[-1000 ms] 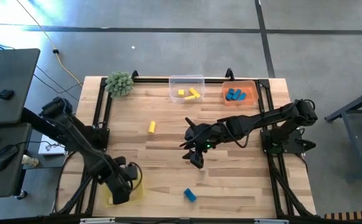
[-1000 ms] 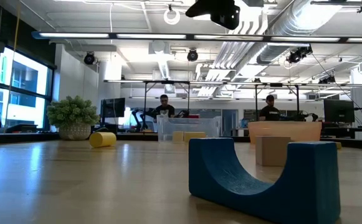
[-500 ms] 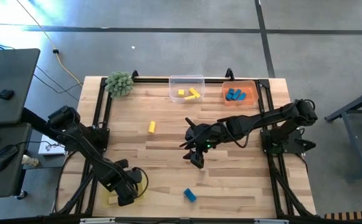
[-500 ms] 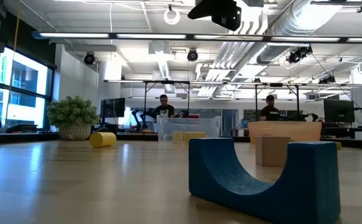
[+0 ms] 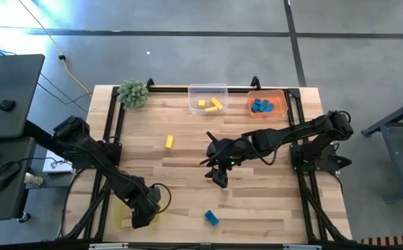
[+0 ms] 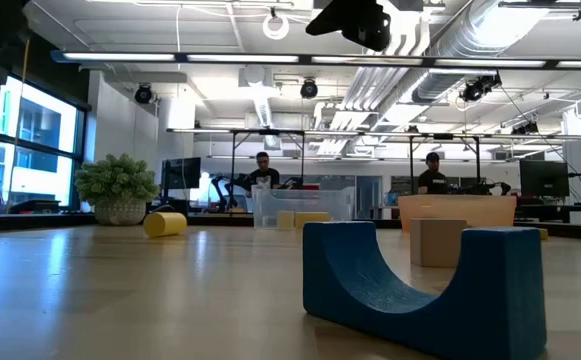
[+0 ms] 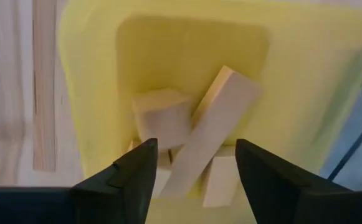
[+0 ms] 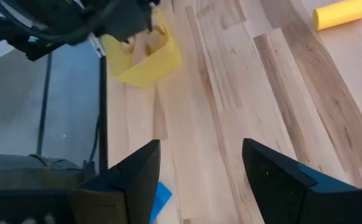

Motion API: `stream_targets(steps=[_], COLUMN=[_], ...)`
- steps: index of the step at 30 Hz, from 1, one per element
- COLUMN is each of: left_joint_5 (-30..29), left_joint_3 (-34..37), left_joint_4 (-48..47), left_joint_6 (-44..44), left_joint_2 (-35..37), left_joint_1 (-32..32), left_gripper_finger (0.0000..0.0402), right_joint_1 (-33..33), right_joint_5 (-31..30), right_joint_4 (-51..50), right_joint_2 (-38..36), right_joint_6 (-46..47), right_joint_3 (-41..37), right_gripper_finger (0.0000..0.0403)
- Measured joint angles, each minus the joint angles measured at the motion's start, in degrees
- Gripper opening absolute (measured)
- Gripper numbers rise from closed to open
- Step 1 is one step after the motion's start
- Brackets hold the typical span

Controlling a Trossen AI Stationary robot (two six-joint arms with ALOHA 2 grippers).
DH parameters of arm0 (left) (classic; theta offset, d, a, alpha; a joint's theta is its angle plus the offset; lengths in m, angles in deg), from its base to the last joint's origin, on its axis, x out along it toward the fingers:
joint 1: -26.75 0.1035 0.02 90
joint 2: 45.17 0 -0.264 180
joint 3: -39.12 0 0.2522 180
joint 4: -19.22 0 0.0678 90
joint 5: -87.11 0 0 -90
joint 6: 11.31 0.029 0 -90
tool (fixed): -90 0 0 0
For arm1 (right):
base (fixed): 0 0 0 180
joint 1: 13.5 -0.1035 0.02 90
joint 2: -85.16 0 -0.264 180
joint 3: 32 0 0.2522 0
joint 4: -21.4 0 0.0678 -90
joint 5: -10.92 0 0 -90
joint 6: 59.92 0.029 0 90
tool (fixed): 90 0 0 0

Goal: Sort & place blocks by color
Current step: Put the brown block into the yellow bin, then put the yellow block into the transparent bin

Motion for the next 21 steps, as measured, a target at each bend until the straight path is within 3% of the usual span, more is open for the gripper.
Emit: stream_targets(steps=[10, 21], left_joint_5=[-5.3, -18.6], left_joint_3=[0.0, 0.0], left_joint_4=[-0.3, -0.9], left_joint_6=[1.0, 7.6], left_joint_2=[9.2, 23.3], left_joint_1=[1.5, 9.1], left_gripper_finger=[0.02, 0.02], right_joint_1=[0.4, 3.0], right_joint_5=[-2.9, -2.9], right_joint_4=[-2.2, -2.2], right_joint_2=[0.0, 0.0], right_joint_6=[0.0, 1.7], right_joint_3=[0.0, 0.0], right_gripper_finger=[0.0215, 0.0215])
